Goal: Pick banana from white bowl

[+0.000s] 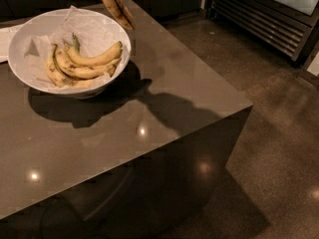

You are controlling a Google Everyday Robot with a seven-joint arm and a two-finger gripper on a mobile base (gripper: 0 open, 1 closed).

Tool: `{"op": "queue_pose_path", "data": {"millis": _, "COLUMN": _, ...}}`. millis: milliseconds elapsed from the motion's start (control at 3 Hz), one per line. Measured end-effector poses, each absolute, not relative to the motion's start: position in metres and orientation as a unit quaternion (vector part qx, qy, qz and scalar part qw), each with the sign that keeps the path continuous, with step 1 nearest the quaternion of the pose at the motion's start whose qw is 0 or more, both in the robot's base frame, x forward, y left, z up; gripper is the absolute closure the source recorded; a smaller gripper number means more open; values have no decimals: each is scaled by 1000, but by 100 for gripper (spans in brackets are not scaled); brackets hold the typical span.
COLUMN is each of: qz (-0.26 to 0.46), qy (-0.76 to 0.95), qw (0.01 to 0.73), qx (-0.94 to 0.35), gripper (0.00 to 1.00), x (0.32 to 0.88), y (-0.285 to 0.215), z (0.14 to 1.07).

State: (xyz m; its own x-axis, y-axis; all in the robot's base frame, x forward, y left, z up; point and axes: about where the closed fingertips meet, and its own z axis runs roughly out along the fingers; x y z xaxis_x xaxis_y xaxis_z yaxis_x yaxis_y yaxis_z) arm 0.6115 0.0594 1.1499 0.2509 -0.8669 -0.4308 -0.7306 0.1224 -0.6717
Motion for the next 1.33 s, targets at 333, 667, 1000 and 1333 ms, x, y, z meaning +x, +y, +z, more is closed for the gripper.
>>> {"op": "queue_pose_path", "data": {"millis": 333, "qz": -76, "qy": 625, "qw": 442, "qx": -638, "gripper": 100, "x": 601, "y": 49, "z": 1142}}
{"op": "queue_pose_path", "data": {"millis": 667, "qz": -75, "qy": 653, "qw": 448, "qx": -606, "gripper": 100, "x": 582, "y": 31, "z": 1130}}
{"op": "queue_pose_path", "data": {"millis": 1000, "qz": -80, "qy": 679, "qw": 453, "qx": -572, "gripper": 100, "x": 565, "y": 9, "z": 1116}}
{"op": "queue_pose_path", "data": {"millis": 1333, "qz": -79, "qy": 681, "qw": 453, "qx": -569, "gripper": 100, "x": 562, "y": 8, "z": 1115}}
